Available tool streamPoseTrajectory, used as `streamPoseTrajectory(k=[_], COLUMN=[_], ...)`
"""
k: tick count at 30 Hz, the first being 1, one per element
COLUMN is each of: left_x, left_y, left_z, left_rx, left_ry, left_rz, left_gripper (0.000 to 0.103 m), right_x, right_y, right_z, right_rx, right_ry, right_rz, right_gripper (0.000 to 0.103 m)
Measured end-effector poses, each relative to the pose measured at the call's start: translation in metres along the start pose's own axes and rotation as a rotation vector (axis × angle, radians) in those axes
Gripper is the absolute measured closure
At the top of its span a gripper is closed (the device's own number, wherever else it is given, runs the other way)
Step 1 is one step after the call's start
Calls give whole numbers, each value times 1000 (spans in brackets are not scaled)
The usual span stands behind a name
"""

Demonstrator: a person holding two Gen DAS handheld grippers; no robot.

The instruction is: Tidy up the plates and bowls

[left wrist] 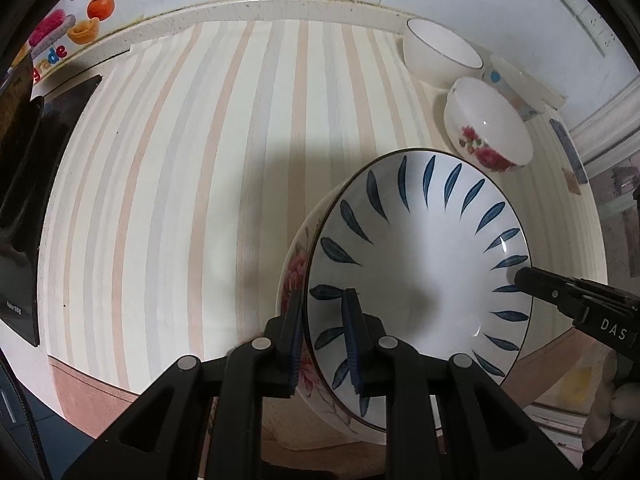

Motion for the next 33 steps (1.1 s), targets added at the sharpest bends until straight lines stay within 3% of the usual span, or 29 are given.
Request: streamPoseTrajectory(k=[17, 33], left_x=[14, 19], left_y=[3, 9], left_z=[-6, -3], left_rx=[-19, -134], left_ry=[-34, -1], left_rz=[6, 73], left_gripper=[86, 86], right_x=[8, 12], right_y=[-2, -7], right_z=[-12, -11], right_rx=[26, 65], right_ry=[-31, -77], right_rz=[6, 70], right_gripper=[88, 78])
Point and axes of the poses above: each gripper's, at about its wrist camera, not at the fingertips, and x roughly the way its jaws point, z to its left, y to its underside, the point moved 7 cm from there along x, roughly the way its jaws point, and after that the axes turned 15 degrees about -y, right-handed, at the moved point
